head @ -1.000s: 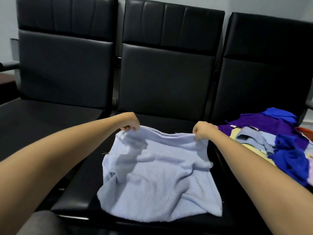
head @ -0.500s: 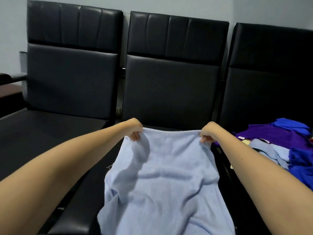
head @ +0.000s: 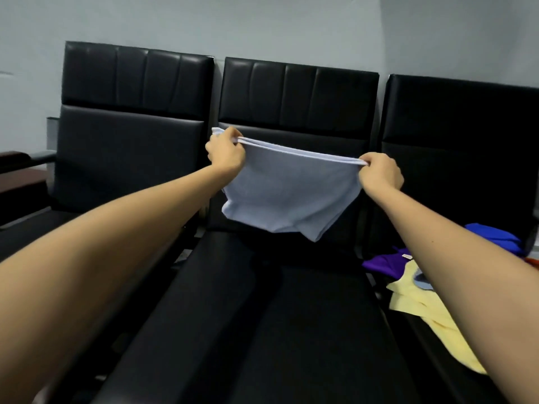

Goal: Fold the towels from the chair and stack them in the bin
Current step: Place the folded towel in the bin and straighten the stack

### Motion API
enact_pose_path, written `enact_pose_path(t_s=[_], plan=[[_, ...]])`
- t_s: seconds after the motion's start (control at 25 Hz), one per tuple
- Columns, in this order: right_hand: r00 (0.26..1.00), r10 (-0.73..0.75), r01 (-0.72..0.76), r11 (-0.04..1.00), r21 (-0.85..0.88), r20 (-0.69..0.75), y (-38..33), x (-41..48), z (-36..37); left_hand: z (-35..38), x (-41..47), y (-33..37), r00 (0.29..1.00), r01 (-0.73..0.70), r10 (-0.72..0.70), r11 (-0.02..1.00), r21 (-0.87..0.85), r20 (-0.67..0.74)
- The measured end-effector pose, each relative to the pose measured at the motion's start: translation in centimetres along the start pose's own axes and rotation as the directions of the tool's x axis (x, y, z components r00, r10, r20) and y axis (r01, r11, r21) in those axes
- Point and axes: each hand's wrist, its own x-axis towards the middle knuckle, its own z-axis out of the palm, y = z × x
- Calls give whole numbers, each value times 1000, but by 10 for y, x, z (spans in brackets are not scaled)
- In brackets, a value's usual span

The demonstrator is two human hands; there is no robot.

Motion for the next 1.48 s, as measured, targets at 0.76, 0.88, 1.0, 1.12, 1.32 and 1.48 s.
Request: enact_pose_path(t_s=[0.76, 0.88, 1.0, 1.12, 1.32, 1.48], plan=[[238, 205, 306, 912, -273, 950, 65, -67, 18, -24, -66, -51, 164, -415, -554, 712, 567, 816], [530, 58, 361, 887, -287, 846, 76, -69, 52, 1, -72, -77, 466, -513, -346, 644, 567, 814], [580, 78, 311, 899, -309, 811, 85, -82, 79, 28, -88, -98, 509, -527, -171, 713, 462, 844], [658, 63, 220, 937, -271, 750, 89, -107, 100, 61, -141, -110, 326, -668, 29, 714, 208, 945], [823, -51, 143, 983, -118, 566, 90, -164, 126, 96, -202, -130, 457, -529, -71, 780, 335, 887], [896, -107, 119, 993, 0, 430, 92, -193, 131, 100, -215, -119, 652, -250, -328, 758, 602, 684]])
